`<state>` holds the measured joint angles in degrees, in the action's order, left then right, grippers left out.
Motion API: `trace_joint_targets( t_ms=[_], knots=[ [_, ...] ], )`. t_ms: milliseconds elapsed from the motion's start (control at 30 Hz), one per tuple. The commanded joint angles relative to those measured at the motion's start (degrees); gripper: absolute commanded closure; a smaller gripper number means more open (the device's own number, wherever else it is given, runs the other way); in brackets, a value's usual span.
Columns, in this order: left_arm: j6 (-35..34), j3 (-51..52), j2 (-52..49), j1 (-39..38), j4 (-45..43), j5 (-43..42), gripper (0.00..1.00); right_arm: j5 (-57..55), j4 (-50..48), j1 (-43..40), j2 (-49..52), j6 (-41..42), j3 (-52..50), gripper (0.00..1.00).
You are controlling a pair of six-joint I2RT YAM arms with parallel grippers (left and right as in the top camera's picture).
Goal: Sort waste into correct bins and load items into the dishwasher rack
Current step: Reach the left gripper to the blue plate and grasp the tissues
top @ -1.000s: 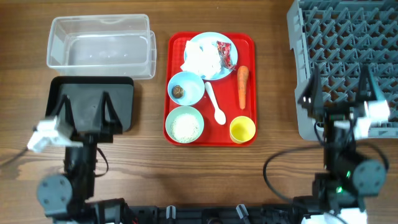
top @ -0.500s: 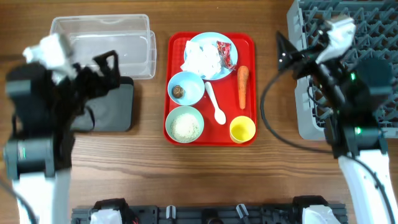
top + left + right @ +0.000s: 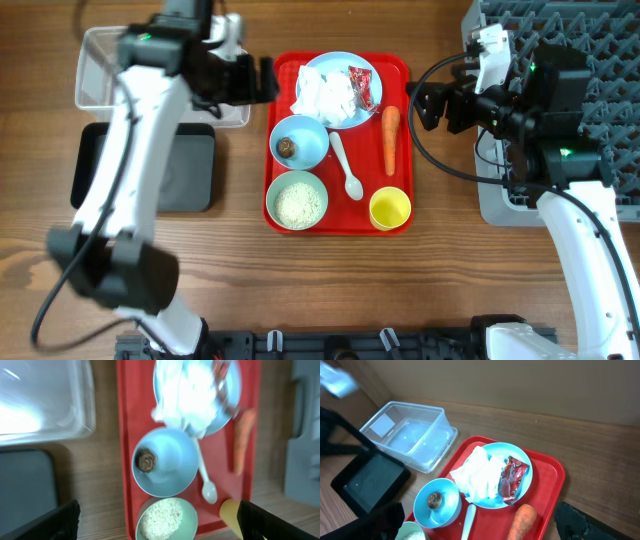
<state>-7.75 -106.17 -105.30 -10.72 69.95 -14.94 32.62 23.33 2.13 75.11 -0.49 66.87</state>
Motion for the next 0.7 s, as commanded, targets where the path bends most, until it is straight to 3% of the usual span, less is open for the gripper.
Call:
trace_joint_targets(
  t_ms=[0, 200, 333, 667],
  knots=[
    [0.9, -1.3, -6.2, -2.5, 0.9, -1.3, 0.00, 1.7, 0.8, -0.2, 1.3, 3.7, 1.7, 0.00],
    [1.1, -1.3, -10.4, -4.1, 1.0, -1.3, 0.00, 1.7, 2.4, -0.2, 1.6, 5.6, 1.7, 0.00],
    [-0.4, -6.3, -10.1, -6.8, -5.6, -2.3, 0.00, 1.5, 0.7, -0.2, 1.6, 5.0, 1.7, 0.00],
    [-1.1, -8.2, -16.8, -11.0, -22.4, 8.8, 0.00, -1.1, 7.3, -0.2, 1.6, 6.7, 1.7, 0.00]
  ],
)
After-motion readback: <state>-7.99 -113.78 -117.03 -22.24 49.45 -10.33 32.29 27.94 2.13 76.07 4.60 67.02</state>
